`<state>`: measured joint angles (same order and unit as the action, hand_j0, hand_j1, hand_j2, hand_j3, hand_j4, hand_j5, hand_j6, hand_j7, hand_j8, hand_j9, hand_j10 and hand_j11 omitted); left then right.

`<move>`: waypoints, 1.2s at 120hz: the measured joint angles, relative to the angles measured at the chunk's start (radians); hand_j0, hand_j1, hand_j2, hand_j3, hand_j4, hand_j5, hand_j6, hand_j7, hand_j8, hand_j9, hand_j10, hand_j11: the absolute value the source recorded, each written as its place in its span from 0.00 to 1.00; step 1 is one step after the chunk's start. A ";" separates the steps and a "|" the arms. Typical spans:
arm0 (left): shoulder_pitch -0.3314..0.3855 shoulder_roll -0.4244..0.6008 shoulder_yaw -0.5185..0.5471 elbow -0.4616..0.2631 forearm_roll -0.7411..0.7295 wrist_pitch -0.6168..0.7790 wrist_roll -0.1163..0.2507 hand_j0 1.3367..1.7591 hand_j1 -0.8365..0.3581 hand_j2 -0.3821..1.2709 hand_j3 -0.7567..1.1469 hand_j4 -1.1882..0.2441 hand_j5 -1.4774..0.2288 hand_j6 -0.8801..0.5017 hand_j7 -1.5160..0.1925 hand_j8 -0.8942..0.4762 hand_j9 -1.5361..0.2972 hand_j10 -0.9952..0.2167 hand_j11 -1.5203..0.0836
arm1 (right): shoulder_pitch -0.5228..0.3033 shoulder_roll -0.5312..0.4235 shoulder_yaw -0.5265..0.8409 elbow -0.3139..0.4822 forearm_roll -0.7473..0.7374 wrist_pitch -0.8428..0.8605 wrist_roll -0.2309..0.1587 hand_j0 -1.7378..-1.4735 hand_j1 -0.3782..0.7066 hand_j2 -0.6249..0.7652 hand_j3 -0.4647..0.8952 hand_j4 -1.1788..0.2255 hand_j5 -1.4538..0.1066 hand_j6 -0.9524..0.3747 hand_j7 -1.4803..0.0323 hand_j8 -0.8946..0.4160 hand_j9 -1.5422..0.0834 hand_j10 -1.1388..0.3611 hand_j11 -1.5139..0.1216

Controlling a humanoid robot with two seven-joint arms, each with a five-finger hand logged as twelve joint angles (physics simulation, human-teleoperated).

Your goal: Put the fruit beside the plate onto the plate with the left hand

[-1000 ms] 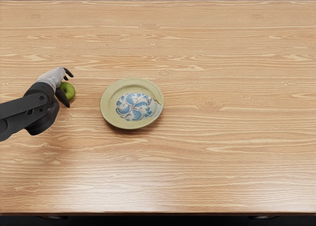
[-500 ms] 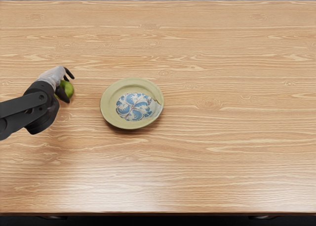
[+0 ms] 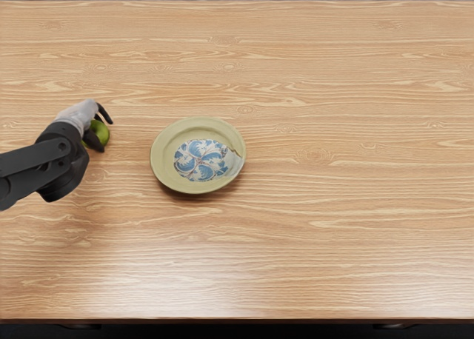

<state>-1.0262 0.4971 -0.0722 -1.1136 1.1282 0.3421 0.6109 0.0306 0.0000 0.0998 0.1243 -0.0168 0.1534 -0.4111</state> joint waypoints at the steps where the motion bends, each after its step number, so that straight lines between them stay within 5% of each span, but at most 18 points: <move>1: 0.000 0.000 0.000 0.000 -0.001 0.000 0.000 0.75 0.49 0.33 0.40 0.44 0.44 0.34 0.46 0.39 0.44 0.40 0.49 | 0.000 0.000 0.000 0.000 0.000 0.000 0.000 0.30 0.03 0.45 0.34 0.84 0.93 0.72 0.98 0.68 0.95 0.76 0.93; 44: -0.013 0.009 -0.011 -0.009 -0.020 -0.004 -0.001 0.75 0.49 0.37 0.40 0.38 0.34 0.37 0.37 0.44 0.35 0.43 0.39 | 0.002 0.000 0.000 0.000 0.000 0.000 0.000 0.30 0.03 0.45 0.34 0.84 0.93 0.72 0.98 0.68 0.95 0.76 0.93; 102: -0.180 -0.001 -0.016 -0.040 -0.072 -0.031 -0.001 0.74 0.51 0.32 0.40 0.37 0.28 0.40 0.33 0.46 0.33 0.45 0.36 | 0.013 0.000 0.001 0.000 0.000 0.000 0.000 0.30 0.03 0.45 0.34 0.84 0.93 0.72 0.98 0.68 0.95 0.76 0.93; 144: -0.256 -0.187 -0.014 -0.041 -0.152 -0.089 -0.001 0.75 0.49 0.43 0.40 0.37 0.27 0.38 0.32 0.46 0.32 0.44 0.36 | 0.018 0.000 0.002 0.003 0.000 0.002 0.000 0.30 0.03 0.45 0.34 0.84 0.93 0.72 0.98 0.68 0.95 0.76 0.93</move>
<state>-1.2824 0.3100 -0.0867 -1.1542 0.9764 0.2533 0.6099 0.0488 0.0000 0.1013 0.1269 -0.0169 0.1552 -0.4114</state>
